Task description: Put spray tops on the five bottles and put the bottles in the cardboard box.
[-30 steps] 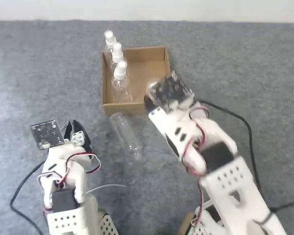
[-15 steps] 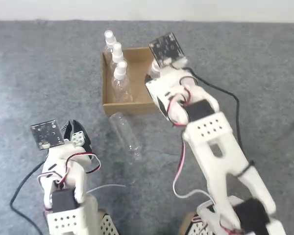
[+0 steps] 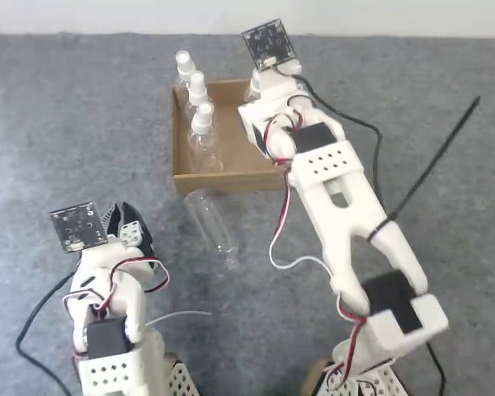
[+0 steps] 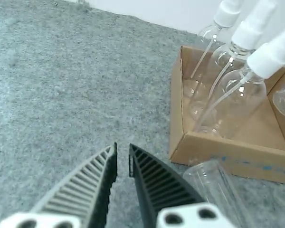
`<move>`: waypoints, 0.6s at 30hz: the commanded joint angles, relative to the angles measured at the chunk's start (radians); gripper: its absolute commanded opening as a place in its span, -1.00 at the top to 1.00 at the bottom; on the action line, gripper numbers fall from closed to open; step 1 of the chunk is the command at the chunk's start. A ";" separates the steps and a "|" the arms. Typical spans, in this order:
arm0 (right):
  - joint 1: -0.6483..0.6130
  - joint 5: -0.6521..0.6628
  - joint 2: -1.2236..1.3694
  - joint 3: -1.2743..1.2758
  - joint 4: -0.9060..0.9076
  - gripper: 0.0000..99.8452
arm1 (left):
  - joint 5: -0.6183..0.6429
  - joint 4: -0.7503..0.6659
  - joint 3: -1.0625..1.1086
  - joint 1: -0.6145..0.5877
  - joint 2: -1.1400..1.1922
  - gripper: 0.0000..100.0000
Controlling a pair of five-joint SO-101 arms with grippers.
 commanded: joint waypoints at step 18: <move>0.035 -0.081 0.318 -0.414 -0.022 0.79 | -0.011 -0.029 -0.005 -0.003 -0.017 0.92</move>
